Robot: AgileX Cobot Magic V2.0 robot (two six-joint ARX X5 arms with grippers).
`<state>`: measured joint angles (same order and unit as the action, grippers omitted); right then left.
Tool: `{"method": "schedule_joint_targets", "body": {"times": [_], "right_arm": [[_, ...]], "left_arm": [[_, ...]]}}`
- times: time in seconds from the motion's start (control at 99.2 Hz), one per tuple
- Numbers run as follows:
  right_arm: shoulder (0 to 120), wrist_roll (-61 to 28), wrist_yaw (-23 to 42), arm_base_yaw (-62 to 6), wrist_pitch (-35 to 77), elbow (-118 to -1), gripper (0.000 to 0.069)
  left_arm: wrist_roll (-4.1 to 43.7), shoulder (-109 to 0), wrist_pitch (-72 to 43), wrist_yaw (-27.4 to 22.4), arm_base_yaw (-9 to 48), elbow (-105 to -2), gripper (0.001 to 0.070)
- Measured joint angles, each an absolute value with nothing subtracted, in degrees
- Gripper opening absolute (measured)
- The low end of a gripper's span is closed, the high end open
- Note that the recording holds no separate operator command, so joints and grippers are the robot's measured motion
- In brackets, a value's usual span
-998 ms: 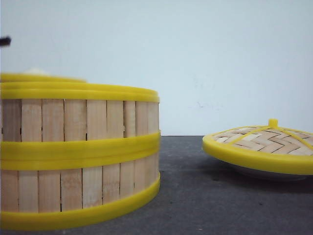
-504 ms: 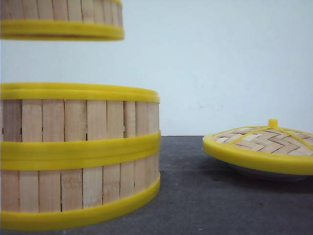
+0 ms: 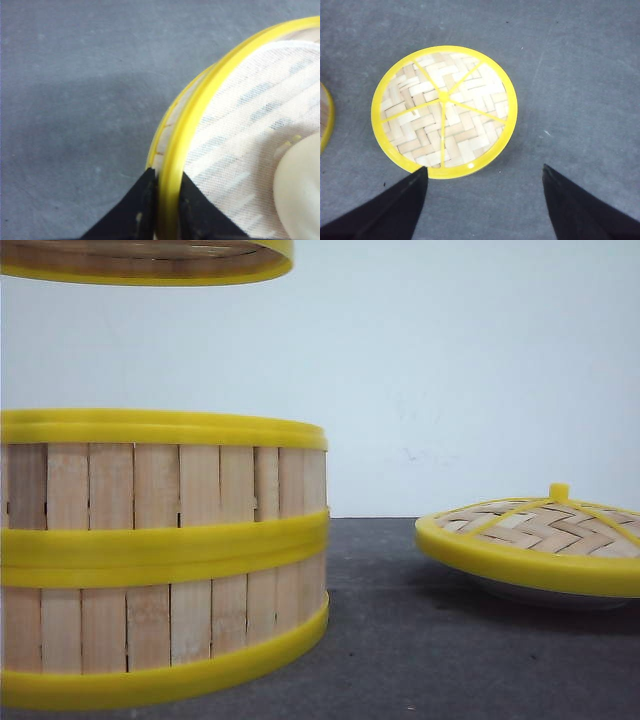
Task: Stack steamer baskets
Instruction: 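Lower the held basket onto the two-basket stack with the left gripper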
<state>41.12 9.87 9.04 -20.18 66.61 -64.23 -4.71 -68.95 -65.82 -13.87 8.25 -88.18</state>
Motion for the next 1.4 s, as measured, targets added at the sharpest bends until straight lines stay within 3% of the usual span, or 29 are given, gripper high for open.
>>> {"method": "schedule_joint_targets", "body": {"times": [0.545,1.402], "right_arm": [[41.1,9.9,9.0,-20.2,66.6,-64.2,0.0447],[41.1,9.9,9.1,-20.2,66.6,-64.2,0.0447]], "left_arm": [[-4.3,-68.5,-59.5,-12.2,11.9,-74.9,0.0024],[-3.7,-74.4,-55.2,-12.2,12.1,-74.6,0.0024]]}}
